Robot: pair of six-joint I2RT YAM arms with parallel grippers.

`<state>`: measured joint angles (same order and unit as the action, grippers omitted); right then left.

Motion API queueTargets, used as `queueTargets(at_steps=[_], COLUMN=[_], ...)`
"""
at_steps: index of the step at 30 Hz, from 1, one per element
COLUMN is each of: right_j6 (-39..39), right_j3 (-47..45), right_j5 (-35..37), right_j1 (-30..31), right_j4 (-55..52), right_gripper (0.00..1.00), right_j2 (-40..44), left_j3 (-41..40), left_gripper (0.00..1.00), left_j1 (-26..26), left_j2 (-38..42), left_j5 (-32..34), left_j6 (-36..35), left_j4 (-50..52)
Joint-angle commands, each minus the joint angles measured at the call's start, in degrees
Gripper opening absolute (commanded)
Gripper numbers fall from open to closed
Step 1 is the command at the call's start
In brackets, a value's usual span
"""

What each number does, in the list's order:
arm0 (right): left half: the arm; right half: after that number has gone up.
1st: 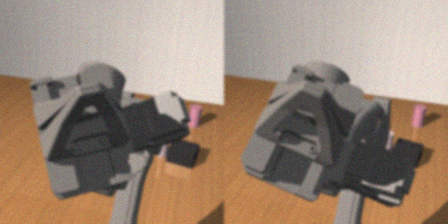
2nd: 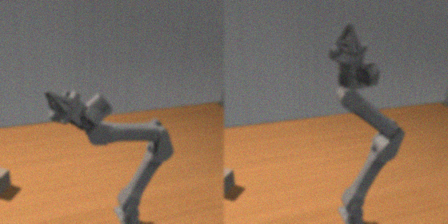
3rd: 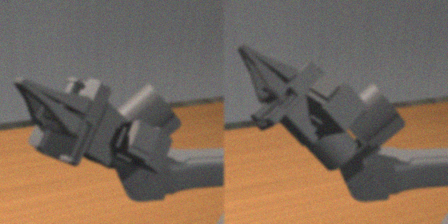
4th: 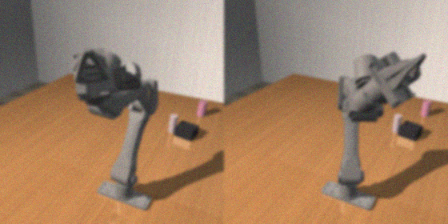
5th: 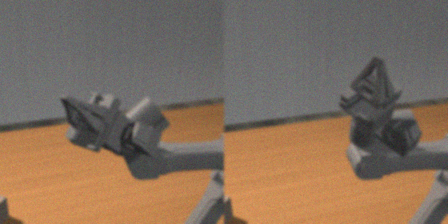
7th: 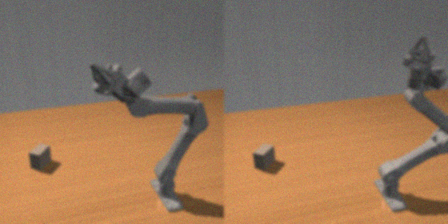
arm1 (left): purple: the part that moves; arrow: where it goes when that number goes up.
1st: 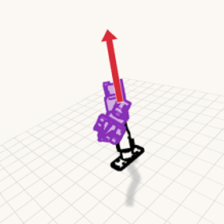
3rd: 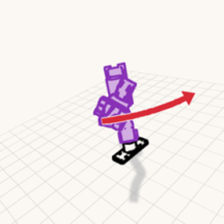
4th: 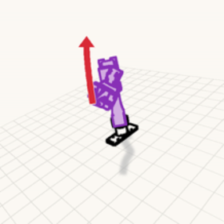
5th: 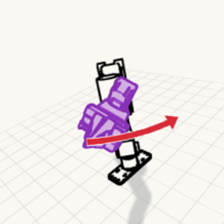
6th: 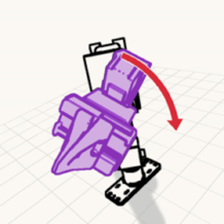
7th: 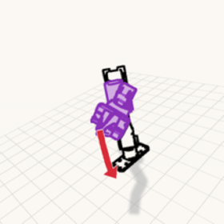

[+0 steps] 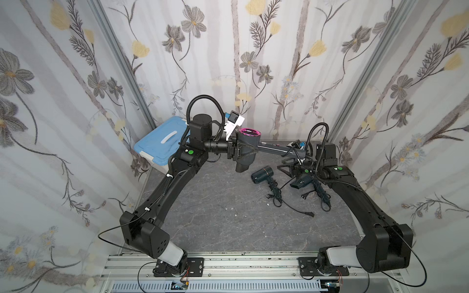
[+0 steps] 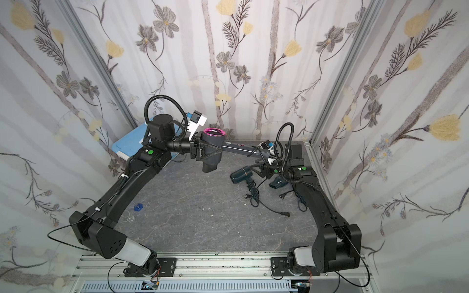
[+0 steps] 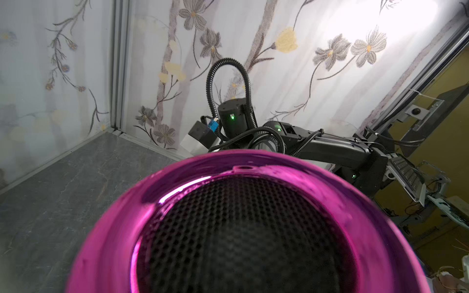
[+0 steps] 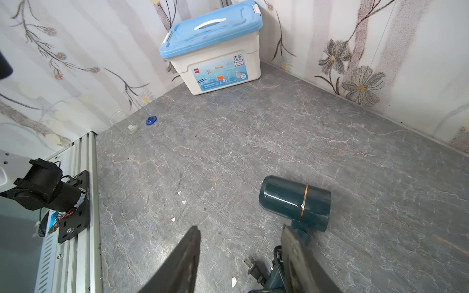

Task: Wrap the cord around the hair dryer
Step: Wrap the power cord around the hair dryer.

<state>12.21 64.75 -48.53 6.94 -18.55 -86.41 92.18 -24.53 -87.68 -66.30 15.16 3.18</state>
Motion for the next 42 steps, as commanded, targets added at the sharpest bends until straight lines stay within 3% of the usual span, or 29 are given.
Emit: queueTargets(at_steps=[1,12,25,33,42], right_j6=[-2.4,-6.4,-9.9,-11.2,-13.2], right_j3=[-2.5,-10.0,-16.4,-16.8,-20.2], right_j5=[-4.2,-5.1,2.2,13.9,23.2], right_j1=[-0.7,-3.6,-2.2,4.0,6.7], right_j4=[8.0,15.3,18.5,16.0,15.1], right_gripper=[0.59,0.74,0.85,0.82,0.65], right_j2=[1.4,3.4,-0.2,-4.6,-5.5], left_j3=[-1.5,-3.0,0.5,0.9,1.2], left_gripper=[0.00,0.00,0.00,0.00,0.00], left_j1=[1.1,4.1,5.2,5.2,5.8], left_j2=[0.5,-0.1,-0.5,-0.3,-0.5], left_j5=[0.7,7.2,9.5,10.5,10.4], left_j6=[10.3,20.8,22.7,23.2,23.1], left_j4=[-16.3,-27.6,-27.8,-27.8,-27.1])
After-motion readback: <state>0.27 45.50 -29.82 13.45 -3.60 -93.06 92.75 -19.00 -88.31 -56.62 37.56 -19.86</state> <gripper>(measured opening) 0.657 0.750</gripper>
